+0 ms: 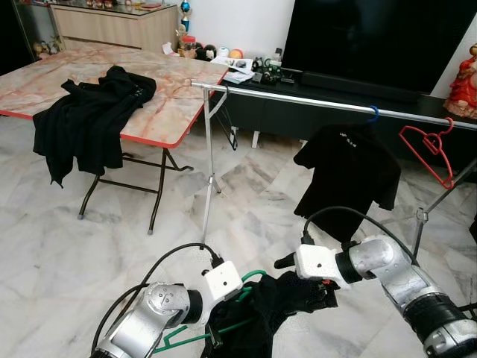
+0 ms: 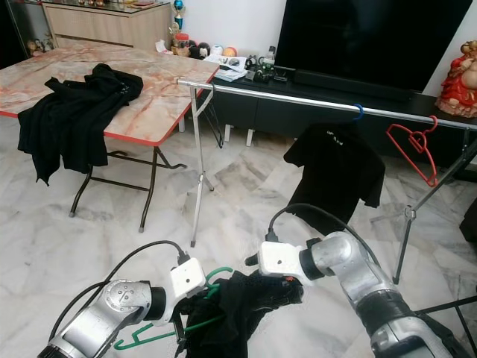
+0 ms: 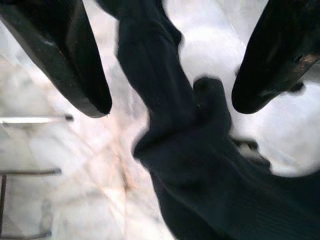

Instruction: Hang hanger

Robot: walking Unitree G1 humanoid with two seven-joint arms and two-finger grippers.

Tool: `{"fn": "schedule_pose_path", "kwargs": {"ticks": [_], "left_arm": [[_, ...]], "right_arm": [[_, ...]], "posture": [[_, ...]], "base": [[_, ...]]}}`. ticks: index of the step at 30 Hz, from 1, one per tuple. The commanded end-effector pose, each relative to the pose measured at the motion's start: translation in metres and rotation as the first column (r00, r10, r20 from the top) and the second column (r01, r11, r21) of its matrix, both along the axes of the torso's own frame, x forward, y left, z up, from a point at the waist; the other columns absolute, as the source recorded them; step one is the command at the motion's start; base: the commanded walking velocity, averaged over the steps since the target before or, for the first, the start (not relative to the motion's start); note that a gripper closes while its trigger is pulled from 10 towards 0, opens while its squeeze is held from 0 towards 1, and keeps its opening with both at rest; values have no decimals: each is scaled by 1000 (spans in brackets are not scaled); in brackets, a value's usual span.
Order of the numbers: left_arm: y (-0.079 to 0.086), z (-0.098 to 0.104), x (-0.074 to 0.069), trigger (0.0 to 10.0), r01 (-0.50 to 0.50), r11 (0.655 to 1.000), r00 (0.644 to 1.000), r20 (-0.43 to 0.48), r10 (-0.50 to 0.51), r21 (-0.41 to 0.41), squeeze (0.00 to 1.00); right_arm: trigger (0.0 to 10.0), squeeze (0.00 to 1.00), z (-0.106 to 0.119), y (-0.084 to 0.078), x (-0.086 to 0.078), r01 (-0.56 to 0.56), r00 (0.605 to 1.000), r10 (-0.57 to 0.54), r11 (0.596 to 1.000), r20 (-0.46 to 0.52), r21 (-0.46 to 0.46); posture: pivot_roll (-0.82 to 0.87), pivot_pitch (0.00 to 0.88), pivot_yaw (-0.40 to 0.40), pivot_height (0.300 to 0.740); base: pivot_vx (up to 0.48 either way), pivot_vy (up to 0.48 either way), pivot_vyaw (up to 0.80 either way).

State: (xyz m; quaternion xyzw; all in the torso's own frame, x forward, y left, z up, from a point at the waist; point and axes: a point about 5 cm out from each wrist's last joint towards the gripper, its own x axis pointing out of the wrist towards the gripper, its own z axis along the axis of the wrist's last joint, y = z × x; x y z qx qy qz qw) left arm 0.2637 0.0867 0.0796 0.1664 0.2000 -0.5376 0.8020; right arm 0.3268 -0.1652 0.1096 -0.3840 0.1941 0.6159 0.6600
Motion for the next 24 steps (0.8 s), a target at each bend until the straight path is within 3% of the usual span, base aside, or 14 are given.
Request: {"fn": "schedule_pose_path", "kwargs": {"ticks": [1,4,11,24], "left_arm": [[-12,18,1,10000,67,997,996,56,-66,-23,0],[-15,18,-2,10000,91,996,995,50,-89,-25,0],[-17,18,-4,10000,108,994,993,41,-107,-21,0],[-23,18,-6,10000,128,992,991,40,-128,-19,0]], "right_arm": [[10000,0,4,3,6,12,998,-12,1000,54,1],[10000,0,6,11,12,29,995,-33,999,92,39],[10000,0,-1,21,4,-42,999,43,996,-1,82],[10000,0,-17,17,-7,-104,989,105,995,-102,12]], "posture": [[185,0,-91,740],[188,0,-92,740],[197,0,-95,740],[200,0,-99,740]], "base": [[0,0,0],[0,0,0],[0,0,0],[0,0,0]]}}
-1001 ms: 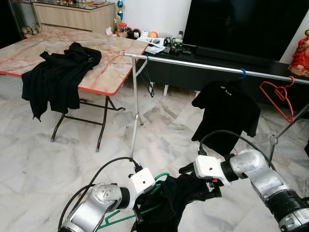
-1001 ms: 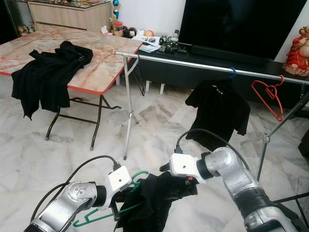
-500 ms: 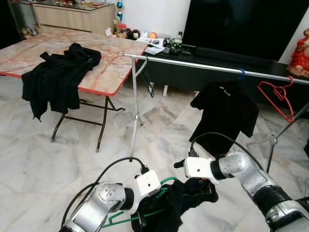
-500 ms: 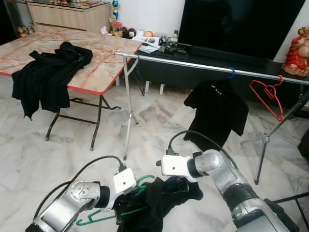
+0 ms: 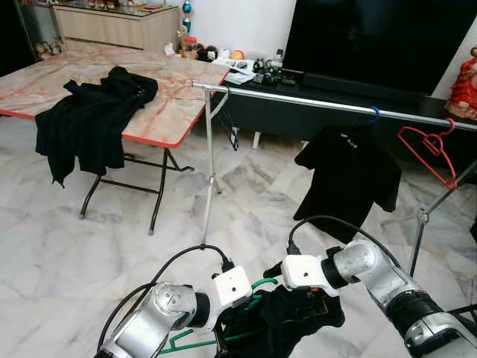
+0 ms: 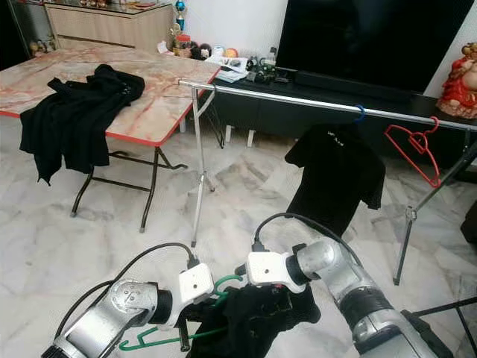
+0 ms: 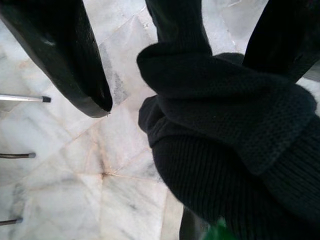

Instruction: Hang hanger

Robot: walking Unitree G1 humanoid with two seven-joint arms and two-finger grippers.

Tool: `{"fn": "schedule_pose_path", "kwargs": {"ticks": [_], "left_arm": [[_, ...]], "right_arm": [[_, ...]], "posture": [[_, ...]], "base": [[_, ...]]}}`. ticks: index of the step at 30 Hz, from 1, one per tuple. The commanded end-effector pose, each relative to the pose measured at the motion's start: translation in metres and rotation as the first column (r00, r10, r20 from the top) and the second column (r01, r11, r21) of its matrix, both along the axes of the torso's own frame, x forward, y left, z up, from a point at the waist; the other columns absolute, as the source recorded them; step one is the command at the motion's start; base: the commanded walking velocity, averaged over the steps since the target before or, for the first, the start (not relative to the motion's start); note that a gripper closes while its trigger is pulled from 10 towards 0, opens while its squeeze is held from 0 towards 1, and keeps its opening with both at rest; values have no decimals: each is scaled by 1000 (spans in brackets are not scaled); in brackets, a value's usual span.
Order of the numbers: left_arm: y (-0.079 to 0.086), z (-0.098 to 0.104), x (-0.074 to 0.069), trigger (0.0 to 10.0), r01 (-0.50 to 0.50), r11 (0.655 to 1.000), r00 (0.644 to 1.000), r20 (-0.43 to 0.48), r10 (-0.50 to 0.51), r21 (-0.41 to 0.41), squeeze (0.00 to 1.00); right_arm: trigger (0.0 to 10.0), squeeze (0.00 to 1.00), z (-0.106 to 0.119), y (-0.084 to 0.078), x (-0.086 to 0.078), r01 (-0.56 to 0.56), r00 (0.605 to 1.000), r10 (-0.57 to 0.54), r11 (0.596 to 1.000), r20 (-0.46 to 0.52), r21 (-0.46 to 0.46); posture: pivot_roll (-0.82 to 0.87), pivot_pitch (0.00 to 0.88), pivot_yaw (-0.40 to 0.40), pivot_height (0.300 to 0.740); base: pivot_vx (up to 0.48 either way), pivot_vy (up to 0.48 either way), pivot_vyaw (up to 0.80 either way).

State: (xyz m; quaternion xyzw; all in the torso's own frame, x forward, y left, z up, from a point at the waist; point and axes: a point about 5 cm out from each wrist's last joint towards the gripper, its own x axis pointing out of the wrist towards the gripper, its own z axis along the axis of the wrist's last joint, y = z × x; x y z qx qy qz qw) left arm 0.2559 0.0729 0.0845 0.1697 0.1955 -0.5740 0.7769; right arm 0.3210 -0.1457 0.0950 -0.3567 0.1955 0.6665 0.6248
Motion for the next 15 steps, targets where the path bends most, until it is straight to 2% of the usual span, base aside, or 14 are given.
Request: {"fn": "schedule_pose_path", "kwargs": {"ticks": [1,2,3,15], "left_arm": [[-10,13,2,10000,44,999,998,52,-43,-18,0],[-10,13,2,10000,44,999,998,52,-43,-18,0],[-11,15,3,10000,48,999,997,56,-47,-19,0],[-20,24,3,10000,85,996,993,85,-81,-35,0]], "right_arm": [[4902,0,-5,-3,-2,-11,1000,10,999,-26,-39],[4902,0,-5,-3,-2,-11,1000,10,999,-26,-39],[0,0,-5,-3,-2,2,1000,-3,999,-27,-37],[0,0,-9,4,-4,-13,998,12,1000,-60,-14]], "posture": [[203,0,-101,740],[203,0,-101,740],[206,0,-105,740],[219,0,-122,740]], "base": [[0,0,0],[0,0,0],[0,0,0],[0,0,0]]}}
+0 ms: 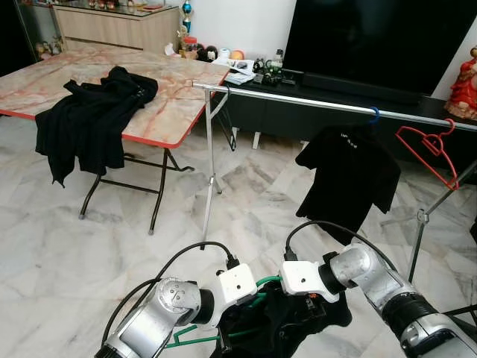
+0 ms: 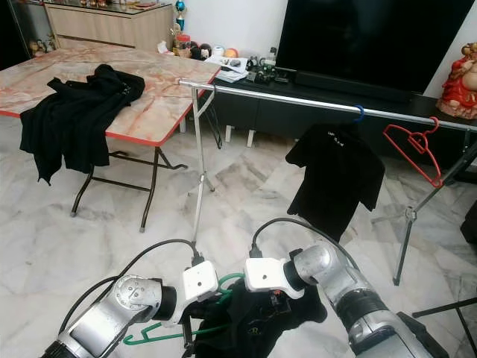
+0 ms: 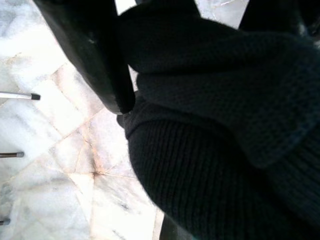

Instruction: Hang hanger

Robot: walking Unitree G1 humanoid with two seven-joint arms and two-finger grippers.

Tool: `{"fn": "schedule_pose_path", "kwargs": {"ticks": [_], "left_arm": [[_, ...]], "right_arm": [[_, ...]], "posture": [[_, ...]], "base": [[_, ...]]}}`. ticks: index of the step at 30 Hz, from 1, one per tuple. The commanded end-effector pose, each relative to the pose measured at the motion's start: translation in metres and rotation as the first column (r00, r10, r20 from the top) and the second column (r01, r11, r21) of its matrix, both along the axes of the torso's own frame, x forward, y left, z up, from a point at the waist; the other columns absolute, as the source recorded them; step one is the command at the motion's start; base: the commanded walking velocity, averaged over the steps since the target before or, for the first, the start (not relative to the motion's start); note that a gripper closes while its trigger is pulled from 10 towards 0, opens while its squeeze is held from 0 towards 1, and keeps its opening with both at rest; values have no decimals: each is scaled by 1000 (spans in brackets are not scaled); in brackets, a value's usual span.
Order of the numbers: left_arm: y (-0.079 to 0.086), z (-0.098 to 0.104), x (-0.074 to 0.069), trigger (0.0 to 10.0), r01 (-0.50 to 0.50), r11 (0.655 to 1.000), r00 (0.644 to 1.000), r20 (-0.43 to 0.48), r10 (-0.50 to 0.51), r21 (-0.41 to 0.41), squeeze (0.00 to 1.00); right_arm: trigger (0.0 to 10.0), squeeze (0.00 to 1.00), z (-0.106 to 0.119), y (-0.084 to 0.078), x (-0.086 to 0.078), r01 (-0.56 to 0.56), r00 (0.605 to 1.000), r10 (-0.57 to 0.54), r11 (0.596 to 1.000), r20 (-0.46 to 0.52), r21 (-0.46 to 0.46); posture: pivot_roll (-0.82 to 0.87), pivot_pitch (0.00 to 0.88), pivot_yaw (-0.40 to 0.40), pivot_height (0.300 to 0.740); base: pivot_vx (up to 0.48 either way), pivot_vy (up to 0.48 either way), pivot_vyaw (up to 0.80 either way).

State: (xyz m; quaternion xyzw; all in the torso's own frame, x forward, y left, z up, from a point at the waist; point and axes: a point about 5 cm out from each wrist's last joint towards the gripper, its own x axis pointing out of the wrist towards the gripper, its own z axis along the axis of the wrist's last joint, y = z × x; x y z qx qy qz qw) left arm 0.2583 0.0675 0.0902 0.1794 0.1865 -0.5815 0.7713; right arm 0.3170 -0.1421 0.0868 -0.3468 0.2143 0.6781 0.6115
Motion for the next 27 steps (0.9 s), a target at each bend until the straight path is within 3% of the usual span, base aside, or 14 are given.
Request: {"fn": "schedule_pose_path", "kwargs": {"ticks": [1,27], "left_arm": [[-14,18,0,10000,60,997,996,64,-58,-41,0],[-12,13,5,10000,60,998,992,110,-63,29,0]], "right_arm": [[0,0,-1,1,0,5,1000,-5,1000,-9,3],[0,0,2,1,3,24,1000,-24,1000,-1,16]], "posture": [[219,0,-123,740],[206,0,-126,740]], "base": [[0,0,0],[0,0,0]]}}
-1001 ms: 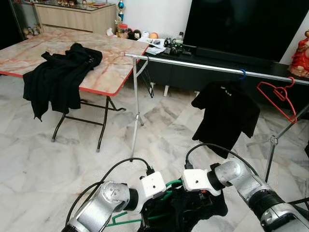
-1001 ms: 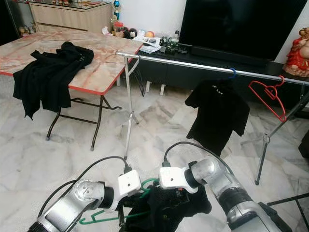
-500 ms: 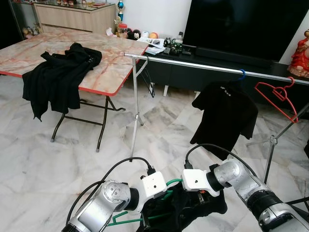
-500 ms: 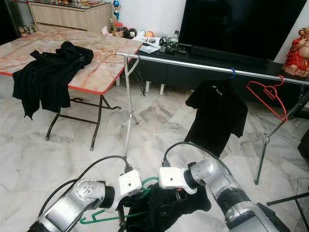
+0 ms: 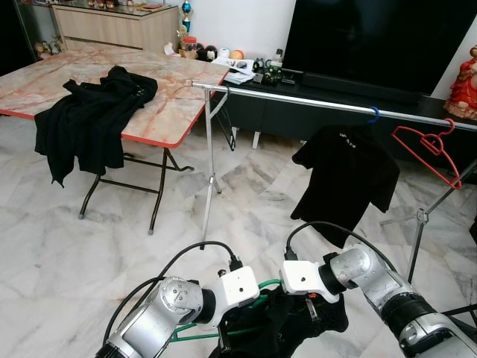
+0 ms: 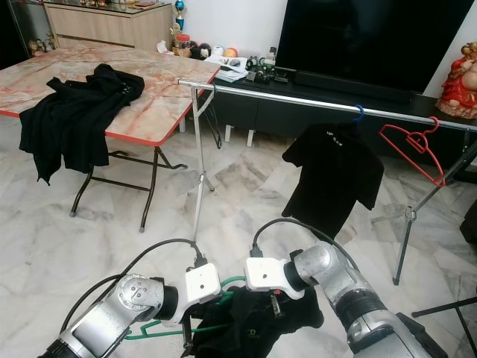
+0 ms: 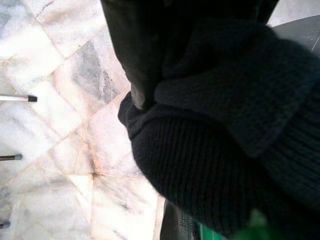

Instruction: Hang hanger

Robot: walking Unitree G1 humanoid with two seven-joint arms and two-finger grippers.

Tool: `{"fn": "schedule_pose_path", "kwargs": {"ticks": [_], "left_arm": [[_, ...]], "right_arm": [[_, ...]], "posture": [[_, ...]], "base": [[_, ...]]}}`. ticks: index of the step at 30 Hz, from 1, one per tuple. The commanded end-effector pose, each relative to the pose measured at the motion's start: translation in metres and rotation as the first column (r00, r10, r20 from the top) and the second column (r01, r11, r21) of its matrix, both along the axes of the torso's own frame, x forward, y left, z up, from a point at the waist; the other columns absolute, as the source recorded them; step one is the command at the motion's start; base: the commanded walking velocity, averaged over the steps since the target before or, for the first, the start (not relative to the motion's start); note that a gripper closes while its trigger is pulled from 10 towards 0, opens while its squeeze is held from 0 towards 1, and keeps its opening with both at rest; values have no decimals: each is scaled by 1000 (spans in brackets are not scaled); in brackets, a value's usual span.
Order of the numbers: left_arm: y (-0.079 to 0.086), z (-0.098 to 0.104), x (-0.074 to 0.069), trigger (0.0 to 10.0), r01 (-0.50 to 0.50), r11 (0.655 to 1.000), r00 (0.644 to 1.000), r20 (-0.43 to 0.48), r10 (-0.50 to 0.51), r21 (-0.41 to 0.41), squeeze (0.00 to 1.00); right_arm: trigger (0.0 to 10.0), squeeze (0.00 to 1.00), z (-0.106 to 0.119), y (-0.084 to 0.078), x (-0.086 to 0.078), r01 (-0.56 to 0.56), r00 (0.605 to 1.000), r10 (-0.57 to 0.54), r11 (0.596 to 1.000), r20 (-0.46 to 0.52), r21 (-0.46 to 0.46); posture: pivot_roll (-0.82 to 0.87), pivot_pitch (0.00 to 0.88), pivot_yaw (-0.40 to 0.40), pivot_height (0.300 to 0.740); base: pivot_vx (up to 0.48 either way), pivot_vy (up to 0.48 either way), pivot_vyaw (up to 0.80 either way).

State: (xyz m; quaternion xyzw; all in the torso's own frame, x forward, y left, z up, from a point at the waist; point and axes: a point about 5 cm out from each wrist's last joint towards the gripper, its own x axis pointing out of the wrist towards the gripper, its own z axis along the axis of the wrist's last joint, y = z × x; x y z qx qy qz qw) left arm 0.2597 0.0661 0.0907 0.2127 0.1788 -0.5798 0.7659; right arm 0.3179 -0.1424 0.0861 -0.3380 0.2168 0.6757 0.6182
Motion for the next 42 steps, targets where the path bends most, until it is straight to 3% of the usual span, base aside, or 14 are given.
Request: {"fn": "schedule_pose_path", "kwargs": {"ticks": [1,20,21,22,23,24,32,42], "left_arm": [[-10,11,3,10000,46,999,997,64,-46,-10,0],[-5,7,8,10000,54,997,992,112,-61,58,0],[-5,6,6,10000,71,996,992,97,-77,58,365],[-5,6,6,10000,77,995,993,90,-82,57,522],[-5,6,5,10000,80,995,993,85,-85,56,522],[-5,6,5,10000,85,994,993,81,-90,63,1000],[-3,1,3,10000,100,991,991,78,-108,94,1000],[25,2,-1,10000,128,975,990,34,-137,182,1000]], "right_arm": [[0,0,2,1,1,3,1000,-3,1000,8,3],[0,0,1,4,0,-13,1000,13,1000,7,-2],[0,0,0,4,0,-16,1000,16,1000,11,-11],[0,0,0,5,0,-17,1000,17,1000,12,-13],[0,0,-1,5,0,-17,1000,17,1000,12,-13],[0,0,-1,5,0,-17,1000,17,1000,12,-13],[0,0,-5,4,-2,-22,1000,23,999,7,-32],[0,0,-10,-5,-1,13,999,-10,996,32,-93]], "posture": [[206,0,-126,740],[206,0,-125,740],[205,0,-122,740],[205,0,-122,740],[205,0,-122,740],[207,0,-121,740],[206,0,-121,740],[207,0,-119,740]], "base": [[0,0,0],[0,0,0],[0,0,0],[0,0,0],[0,0,0],[0,0,0],[0,0,0],[0,0,0]]}}
